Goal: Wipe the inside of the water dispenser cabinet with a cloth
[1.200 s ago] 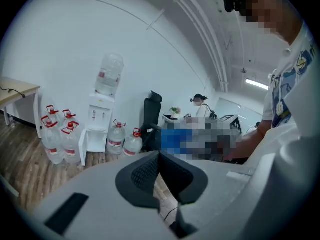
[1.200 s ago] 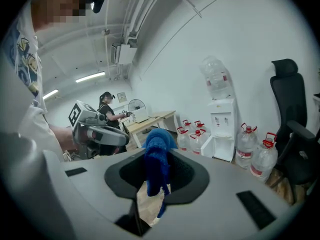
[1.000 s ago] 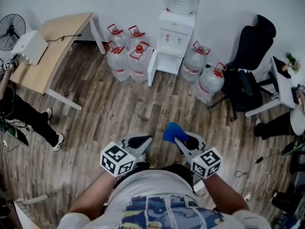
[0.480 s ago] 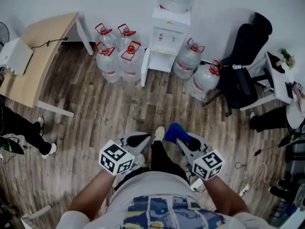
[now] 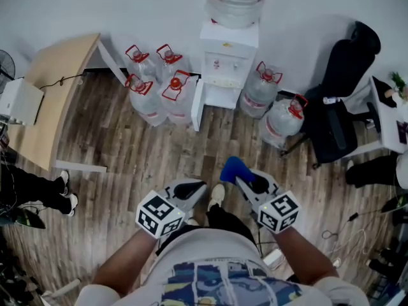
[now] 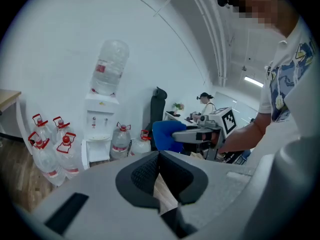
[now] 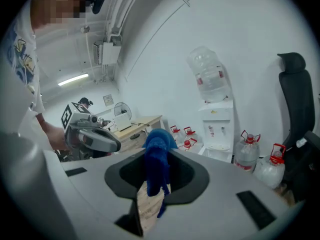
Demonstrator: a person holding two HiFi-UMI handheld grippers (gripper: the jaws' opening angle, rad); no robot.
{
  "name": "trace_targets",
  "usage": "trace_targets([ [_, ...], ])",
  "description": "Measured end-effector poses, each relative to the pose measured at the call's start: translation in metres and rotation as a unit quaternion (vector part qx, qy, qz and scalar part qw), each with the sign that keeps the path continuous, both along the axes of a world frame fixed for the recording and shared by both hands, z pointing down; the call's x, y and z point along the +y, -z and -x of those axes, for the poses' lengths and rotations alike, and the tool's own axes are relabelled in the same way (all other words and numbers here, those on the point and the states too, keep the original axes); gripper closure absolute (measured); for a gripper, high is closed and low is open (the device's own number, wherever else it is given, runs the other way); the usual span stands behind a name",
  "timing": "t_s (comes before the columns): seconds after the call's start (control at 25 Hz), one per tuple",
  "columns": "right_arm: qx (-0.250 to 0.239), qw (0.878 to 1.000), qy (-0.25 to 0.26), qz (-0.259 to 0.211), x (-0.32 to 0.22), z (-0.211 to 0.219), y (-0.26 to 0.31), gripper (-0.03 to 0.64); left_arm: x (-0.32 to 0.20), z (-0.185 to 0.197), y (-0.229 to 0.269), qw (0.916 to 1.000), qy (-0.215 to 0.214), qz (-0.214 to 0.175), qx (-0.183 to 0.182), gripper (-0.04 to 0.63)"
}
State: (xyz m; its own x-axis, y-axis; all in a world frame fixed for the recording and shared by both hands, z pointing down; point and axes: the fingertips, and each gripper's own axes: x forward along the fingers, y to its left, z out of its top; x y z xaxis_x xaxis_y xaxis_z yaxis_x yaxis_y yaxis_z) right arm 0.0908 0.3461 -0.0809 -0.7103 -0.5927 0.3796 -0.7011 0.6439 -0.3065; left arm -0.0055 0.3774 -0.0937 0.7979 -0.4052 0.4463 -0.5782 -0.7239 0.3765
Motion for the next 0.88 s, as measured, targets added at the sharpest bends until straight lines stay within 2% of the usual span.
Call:
trace_targets([
  [0.2,-0.002,1.0,0.013,-0.001,-0.063,-0.021,-0.011,0.532,-0.061,-0.031,0.0,1.0,0.003,0.001,0.003,0.592],
  [0.4,-0.004,1.0,-0.003,0.016,-0.106,-0.04,-0.028,0.532,-0.101,-0.051,-0.004,0.9999,-0.002,0.014,0.006,0.592],
  [0.68,0.016,0.999,-0.026,0.034,-0.164,-0.046,-0.059,0.532,-0.155,-0.052,-0.029,0.9992,-0.015,0.035,0.015,0.592],
  [0.88,0.04,0.997,-0.047,0.037,-0.225,-0.041,-0.091,0.532,-0.209,-0.044,-0.057,0.9986,-0.03,0.038,0.024,0.592],
])
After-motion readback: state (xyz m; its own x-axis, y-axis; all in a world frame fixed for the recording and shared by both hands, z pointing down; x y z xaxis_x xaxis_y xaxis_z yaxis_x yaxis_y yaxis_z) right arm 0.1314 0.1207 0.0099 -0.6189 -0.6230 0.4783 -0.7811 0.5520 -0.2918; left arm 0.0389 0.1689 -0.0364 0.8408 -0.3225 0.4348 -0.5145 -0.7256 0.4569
